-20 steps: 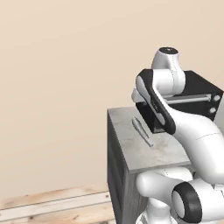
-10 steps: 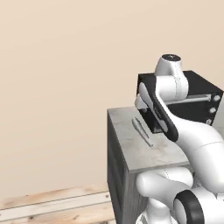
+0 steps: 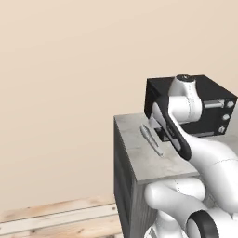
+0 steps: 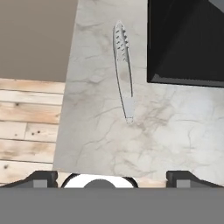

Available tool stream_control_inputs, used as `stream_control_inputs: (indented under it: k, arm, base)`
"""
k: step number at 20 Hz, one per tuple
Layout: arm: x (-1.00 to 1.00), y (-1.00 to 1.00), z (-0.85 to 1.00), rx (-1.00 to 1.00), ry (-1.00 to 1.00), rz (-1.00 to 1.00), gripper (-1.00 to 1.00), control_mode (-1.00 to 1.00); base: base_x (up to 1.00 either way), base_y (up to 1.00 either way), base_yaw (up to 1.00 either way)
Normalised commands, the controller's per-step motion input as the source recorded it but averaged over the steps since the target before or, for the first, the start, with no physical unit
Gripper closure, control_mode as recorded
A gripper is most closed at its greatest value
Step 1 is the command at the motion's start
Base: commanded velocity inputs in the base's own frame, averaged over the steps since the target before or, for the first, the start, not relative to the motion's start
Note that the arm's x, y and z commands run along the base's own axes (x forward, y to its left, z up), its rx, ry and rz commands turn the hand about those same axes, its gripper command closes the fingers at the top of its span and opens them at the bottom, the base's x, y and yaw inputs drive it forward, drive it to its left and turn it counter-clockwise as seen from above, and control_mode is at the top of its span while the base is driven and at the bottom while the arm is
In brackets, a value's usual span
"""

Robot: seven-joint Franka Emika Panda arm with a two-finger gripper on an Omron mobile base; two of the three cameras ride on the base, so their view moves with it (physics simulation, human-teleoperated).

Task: Pick up the tongs from the counter and place them near the plate next to the oven.

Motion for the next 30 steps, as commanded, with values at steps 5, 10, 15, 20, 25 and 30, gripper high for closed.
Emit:
stream_control_inputs:
  k: [5,10,15,20,25,30]
  arm:
    - [0.00,-0.15,-0.41,0.00,0.00,-0.02,-1.00,-1.00]
    - [0.07,0.00,-0.37,0.00,0.00,0.00,-1.00,-1.00]
    - [0.16,0.00,-0.39,-0.02,0.00,0.00,-1.00,-1.00]
    - [0.20,0.00,-0.42,-0.01,0.00,0.00,-1.00,-1.00]
    - [0.24,0.00,-0.36,-0.01,0.00,0.00,-1.00,-1.00]
    - [0.22,-0.01,-0.38,0.00,0.00,0.00,-1.00,-1.00]
  base:
    - [0.00,0.00,0.00]
    - [0.00,0.00,0.00]
    - [0.00,0.00,0.00]
    - [0.00,0.00,0.00]
    - [0.00,0.00,0.00]
    - [0.00,0.00,0.00]
